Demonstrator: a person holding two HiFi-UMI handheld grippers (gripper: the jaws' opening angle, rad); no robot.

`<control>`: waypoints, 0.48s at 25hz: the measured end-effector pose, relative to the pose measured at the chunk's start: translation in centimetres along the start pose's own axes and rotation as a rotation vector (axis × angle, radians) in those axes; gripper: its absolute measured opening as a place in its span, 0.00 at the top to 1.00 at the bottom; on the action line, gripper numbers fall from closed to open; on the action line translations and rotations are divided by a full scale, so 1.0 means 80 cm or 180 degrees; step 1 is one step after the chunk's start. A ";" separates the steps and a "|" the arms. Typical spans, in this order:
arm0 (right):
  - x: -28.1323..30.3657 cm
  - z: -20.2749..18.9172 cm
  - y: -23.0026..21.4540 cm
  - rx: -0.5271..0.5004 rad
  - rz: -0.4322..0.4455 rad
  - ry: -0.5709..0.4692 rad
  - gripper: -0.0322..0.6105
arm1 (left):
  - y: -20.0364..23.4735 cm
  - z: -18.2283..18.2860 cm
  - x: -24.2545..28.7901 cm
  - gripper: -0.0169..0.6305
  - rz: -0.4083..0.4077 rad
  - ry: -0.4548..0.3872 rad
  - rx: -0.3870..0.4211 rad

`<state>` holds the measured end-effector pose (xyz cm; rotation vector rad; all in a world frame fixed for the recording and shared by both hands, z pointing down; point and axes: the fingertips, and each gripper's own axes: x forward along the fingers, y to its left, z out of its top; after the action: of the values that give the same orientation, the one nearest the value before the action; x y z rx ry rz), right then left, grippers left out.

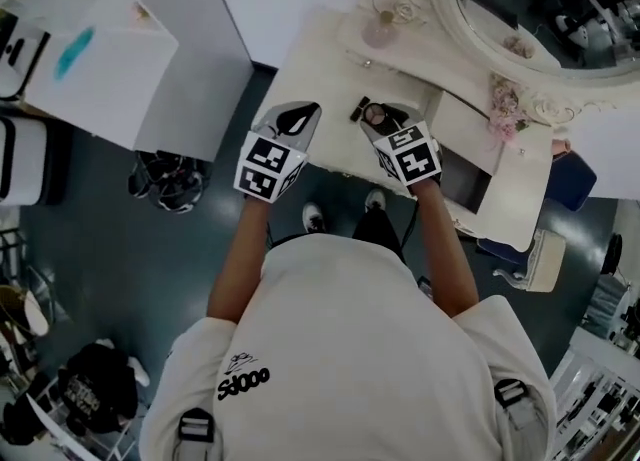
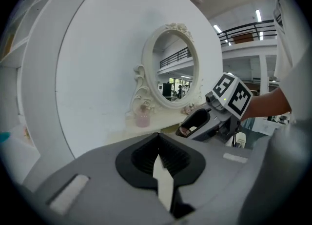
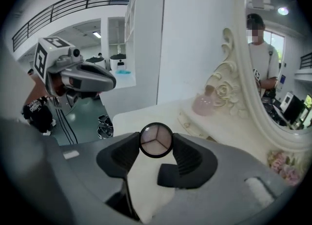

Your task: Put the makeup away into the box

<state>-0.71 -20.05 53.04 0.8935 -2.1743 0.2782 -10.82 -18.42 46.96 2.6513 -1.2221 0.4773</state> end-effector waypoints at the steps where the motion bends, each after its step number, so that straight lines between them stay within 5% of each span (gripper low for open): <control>1: -0.016 -0.002 -0.009 0.0064 -0.0079 -0.0052 0.62 | -0.010 0.006 0.010 0.94 -0.0092 -0.0008 0.0046; 12: -0.144 -0.132 -0.101 0.1010 -0.0959 -0.0027 0.62 | -0.138 0.032 0.103 0.94 -0.1077 0.0032 0.0383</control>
<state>16.14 -15.33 51.44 1.3838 -1.9978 0.4776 3.19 -17.84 47.22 2.8717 -0.7376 0.5180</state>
